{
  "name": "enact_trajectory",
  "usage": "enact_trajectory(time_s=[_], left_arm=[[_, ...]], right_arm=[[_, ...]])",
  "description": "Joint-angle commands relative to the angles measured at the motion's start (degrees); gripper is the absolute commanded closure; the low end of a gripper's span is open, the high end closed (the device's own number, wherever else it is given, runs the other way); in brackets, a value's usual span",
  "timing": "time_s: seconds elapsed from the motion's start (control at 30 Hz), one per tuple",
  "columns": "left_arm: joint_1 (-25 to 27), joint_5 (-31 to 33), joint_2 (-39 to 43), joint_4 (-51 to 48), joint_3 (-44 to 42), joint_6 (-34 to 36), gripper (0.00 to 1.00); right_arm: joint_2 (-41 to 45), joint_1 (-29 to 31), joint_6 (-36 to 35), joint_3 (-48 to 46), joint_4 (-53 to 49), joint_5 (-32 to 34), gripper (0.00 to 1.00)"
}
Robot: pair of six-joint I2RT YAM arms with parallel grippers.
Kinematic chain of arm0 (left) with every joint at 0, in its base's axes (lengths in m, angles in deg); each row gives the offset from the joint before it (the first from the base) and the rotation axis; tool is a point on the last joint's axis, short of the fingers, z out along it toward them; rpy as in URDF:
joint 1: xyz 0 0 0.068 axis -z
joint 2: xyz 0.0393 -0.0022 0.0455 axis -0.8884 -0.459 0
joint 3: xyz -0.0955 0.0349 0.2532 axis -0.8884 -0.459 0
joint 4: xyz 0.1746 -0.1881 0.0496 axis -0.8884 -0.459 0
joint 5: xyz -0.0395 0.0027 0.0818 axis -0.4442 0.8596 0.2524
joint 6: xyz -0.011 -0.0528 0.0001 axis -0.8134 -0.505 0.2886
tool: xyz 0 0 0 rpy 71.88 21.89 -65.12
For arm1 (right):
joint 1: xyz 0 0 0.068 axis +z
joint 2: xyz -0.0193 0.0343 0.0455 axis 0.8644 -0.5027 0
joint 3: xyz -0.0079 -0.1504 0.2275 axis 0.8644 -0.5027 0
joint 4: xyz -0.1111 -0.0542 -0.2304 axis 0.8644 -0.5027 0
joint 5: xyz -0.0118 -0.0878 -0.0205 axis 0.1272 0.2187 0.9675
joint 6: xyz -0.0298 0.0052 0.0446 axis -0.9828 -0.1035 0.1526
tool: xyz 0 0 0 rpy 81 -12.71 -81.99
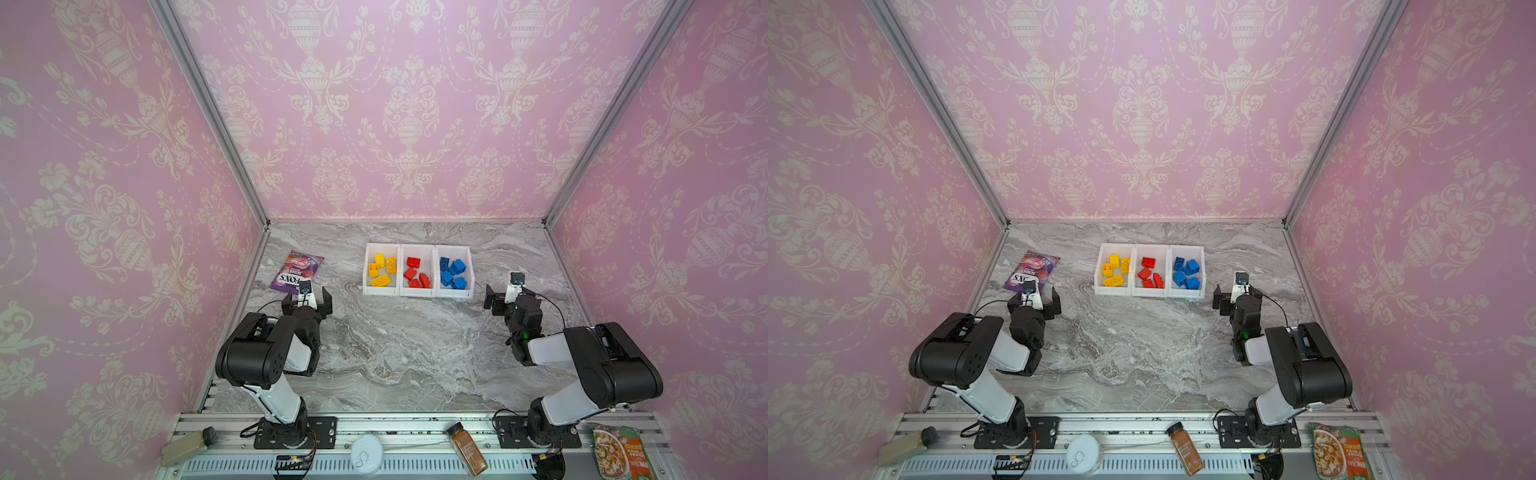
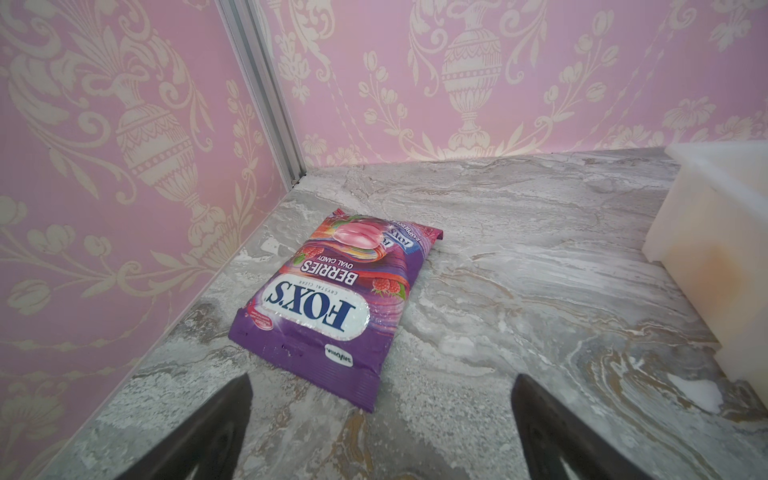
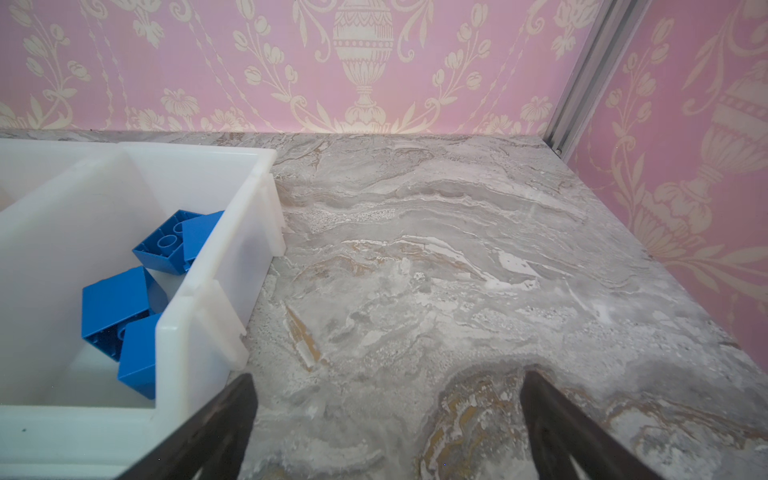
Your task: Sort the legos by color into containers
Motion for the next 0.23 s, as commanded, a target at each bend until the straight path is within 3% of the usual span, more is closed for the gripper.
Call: enact_trajectory(time_s=[0.0, 0.2], left_arm=[[-0.5, -1.0, -0.7, 1.0, 0.2, 0.1, 0.01], [-0.5, -0.8, -0.7, 1.1, 0.2, 0.1, 0.01]], right_arm=[[-0.2, 0.4, -0.7, 1.0, 0.1, 1.3, 0.00], [-0.1, 0.4, -0.8, 0.4, 1.2, 1.4, 0.00]])
